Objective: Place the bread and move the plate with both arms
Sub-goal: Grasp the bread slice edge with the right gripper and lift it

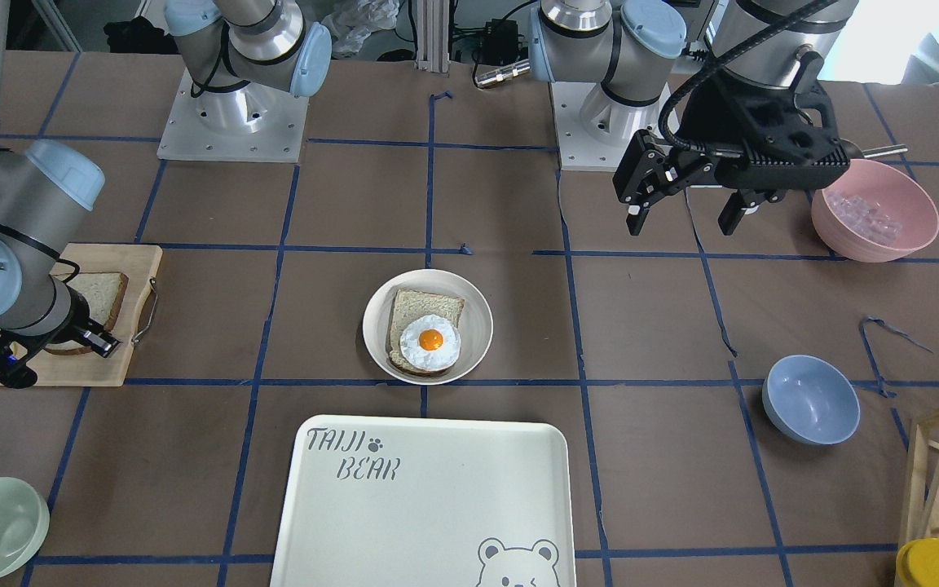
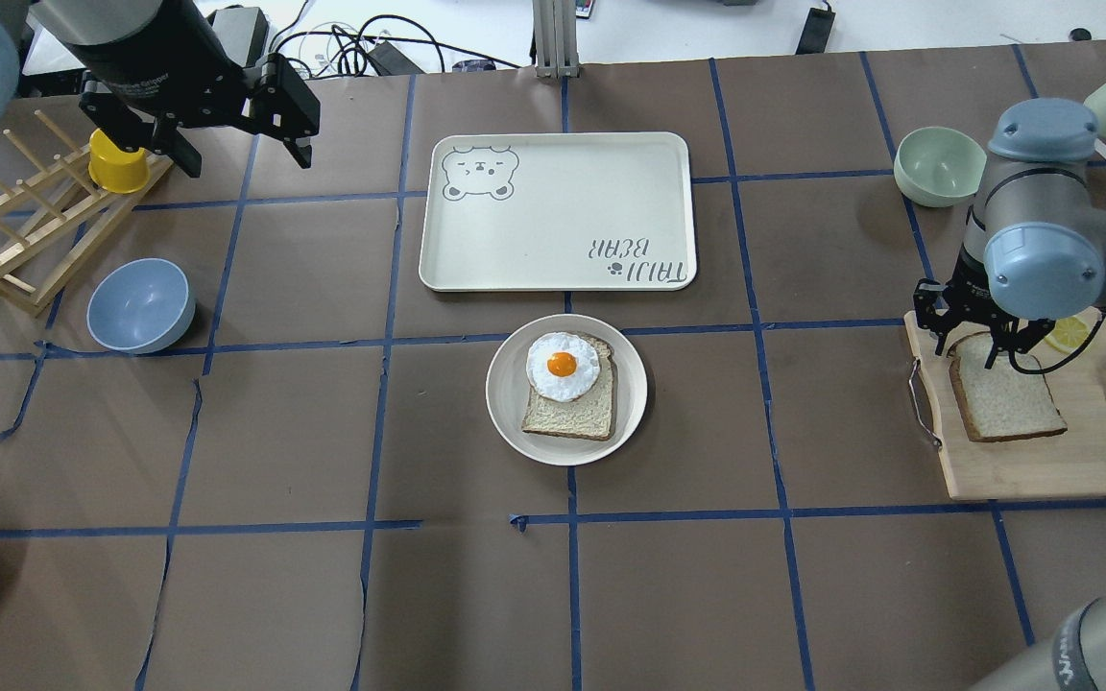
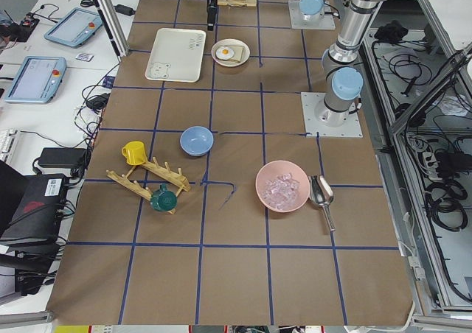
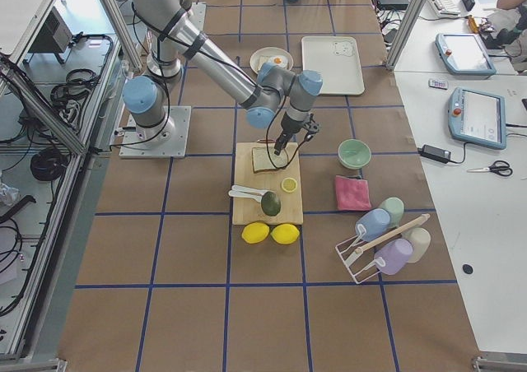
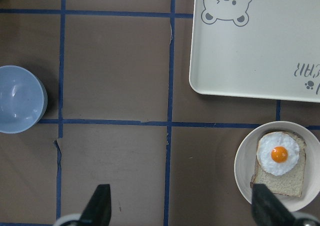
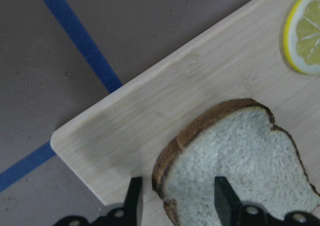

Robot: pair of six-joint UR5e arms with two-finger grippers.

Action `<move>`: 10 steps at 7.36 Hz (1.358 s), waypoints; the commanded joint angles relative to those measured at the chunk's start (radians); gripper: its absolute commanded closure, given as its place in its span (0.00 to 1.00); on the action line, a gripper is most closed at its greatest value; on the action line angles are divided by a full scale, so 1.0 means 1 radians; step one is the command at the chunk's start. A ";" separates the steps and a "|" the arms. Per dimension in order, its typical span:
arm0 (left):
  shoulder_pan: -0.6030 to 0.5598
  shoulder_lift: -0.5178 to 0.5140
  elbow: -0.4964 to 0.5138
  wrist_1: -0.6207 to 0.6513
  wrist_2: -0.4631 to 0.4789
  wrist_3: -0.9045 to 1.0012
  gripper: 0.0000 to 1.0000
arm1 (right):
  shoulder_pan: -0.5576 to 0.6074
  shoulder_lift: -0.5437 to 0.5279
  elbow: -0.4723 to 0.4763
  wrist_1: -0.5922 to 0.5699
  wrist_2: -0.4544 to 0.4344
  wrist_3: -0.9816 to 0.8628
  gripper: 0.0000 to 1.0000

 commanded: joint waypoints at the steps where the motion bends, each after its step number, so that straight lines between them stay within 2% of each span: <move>1: 0.000 0.000 0.000 0.000 0.000 0.000 0.00 | -0.001 0.000 0.000 0.001 0.001 -0.010 0.86; 2: 0.000 0.000 0.000 0.000 0.000 0.000 0.00 | 0.000 0.000 -0.002 0.003 0.001 -0.013 0.96; 3: 0.000 0.000 0.000 0.000 0.000 0.000 0.00 | -0.001 0.000 -0.003 0.006 0.003 -0.010 1.00; 7: 0.000 0.000 0.000 0.000 0.000 0.000 0.00 | 0.000 -0.021 -0.040 0.034 -0.003 -0.012 1.00; 10: 0.000 -0.002 0.000 0.000 -0.001 0.000 0.00 | 0.011 -0.066 -0.109 0.170 -0.002 -0.001 1.00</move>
